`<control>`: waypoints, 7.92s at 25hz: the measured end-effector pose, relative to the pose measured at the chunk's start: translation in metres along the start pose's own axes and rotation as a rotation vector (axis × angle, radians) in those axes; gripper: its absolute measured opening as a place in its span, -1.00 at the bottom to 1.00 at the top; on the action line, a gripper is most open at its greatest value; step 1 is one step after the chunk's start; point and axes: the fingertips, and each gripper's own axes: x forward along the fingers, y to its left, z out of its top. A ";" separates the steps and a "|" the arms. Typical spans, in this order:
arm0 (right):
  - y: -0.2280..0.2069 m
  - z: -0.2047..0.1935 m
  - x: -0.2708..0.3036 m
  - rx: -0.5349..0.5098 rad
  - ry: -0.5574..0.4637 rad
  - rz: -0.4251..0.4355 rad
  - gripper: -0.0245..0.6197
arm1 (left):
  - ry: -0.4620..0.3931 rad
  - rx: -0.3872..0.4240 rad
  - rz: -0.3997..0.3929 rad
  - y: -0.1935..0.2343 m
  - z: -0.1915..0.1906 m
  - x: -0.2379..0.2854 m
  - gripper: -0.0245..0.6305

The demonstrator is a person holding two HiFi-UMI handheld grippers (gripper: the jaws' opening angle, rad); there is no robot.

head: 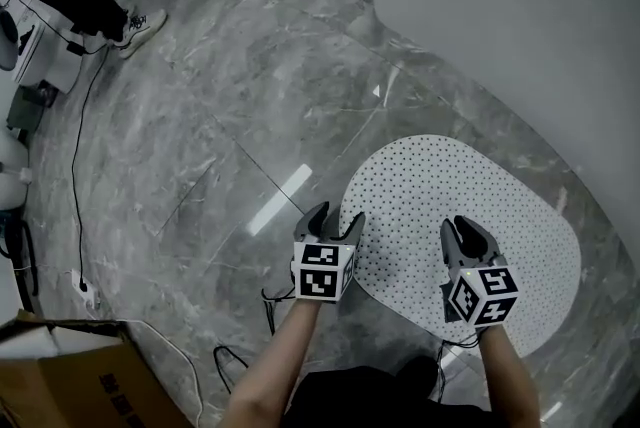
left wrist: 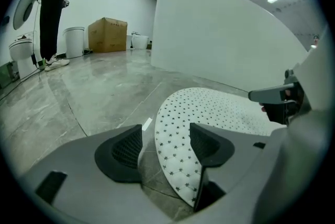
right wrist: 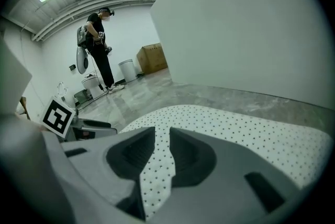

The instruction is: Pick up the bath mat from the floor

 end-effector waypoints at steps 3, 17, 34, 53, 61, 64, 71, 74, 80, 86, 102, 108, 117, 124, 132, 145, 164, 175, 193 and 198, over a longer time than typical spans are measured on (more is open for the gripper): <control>0.000 0.000 -0.001 0.006 -0.001 -0.005 -0.65 | 0.027 0.001 -0.007 -0.001 0.000 0.014 0.00; -0.012 -0.006 -0.021 0.063 0.005 -0.046 -0.65 | 0.229 0.071 -0.114 -0.037 -0.015 0.038 -0.05; -0.082 -0.042 -0.116 0.216 -0.022 -0.294 -0.65 | 0.200 0.105 -0.364 -0.113 0.019 0.006 -0.85; -0.242 -0.164 -0.343 0.578 -0.083 -0.839 -0.65 | 0.170 0.130 -0.569 -0.270 0.047 -0.007 -0.85; -0.266 -0.191 -0.336 0.515 0.047 -0.764 -0.64 | 0.186 0.192 -0.614 -0.308 0.037 -0.007 -0.85; -0.272 -0.196 -0.326 0.545 0.047 -0.713 -0.63 | 0.192 0.194 -0.626 -0.315 0.033 -0.006 -0.85; -0.277 -0.211 -0.311 0.566 0.109 -0.666 -0.32 | 0.179 0.217 -0.641 -0.321 0.031 -0.003 -0.85; -0.281 -0.212 -0.302 0.561 0.150 -0.647 -0.18 | 0.182 0.196 -0.650 -0.319 0.030 0.001 -0.85; -0.280 -0.215 -0.294 0.508 0.223 -0.648 -0.12 | 0.184 0.161 -0.665 -0.314 0.029 0.003 -0.85; -0.274 -0.211 -0.288 0.560 0.192 -0.645 -0.11 | 0.180 0.152 -0.680 -0.309 0.031 0.000 -0.85; -0.191 -0.176 -0.224 0.477 0.280 -0.361 -0.20 | 0.154 0.091 -0.638 -0.261 0.032 -0.013 -0.85; -0.175 -0.161 -0.227 0.514 0.250 -0.385 -0.74 | 0.129 0.047 -0.577 -0.223 0.039 -0.021 -0.85; -0.155 -0.141 -0.231 0.664 0.191 -0.323 -0.82 | 0.146 0.006 -0.472 -0.164 0.044 -0.020 -0.85; -0.148 -0.133 -0.230 0.638 0.196 -0.343 -0.83 | 0.147 -0.028 -0.453 -0.152 0.045 -0.018 -0.85; -0.141 -0.114 -0.241 0.604 0.165 -0.342 -0.84 | 0.134 -0.041 -0.497 -0.166 0.060 -0.030 -0.86; -0.088 -0.018 -0.291 0.645 0.184 -0.343 -0.83 | 0.162 -0.088 -0.492 -0.201 0.144 -0.127 -0.86; 0.029 0.228 -0.482 0.739 0.124 -0.306 -0.83 | 0.173 -0.080 -0.496 -0.252 0.370 -0.357 -0.86; 0.049 0.325 -0.590 0.745 0.020 -0.358 -0.84 | 0.114 -0.030 -0.560 -0.293 0.467 -0.448 -0.86; 0.048 0.434 -0.675 0.603 -0.196 -0.358 -0.83 | -0.064 0.040 -0.684 -0.358 0.580 -0.526 -0.86; 0.056 0.443 -0.679 0.600 -0.204 -0.367 -0.83 | -0.063 0.039 -0.693 -0.351 0.587 -0.532 -0.86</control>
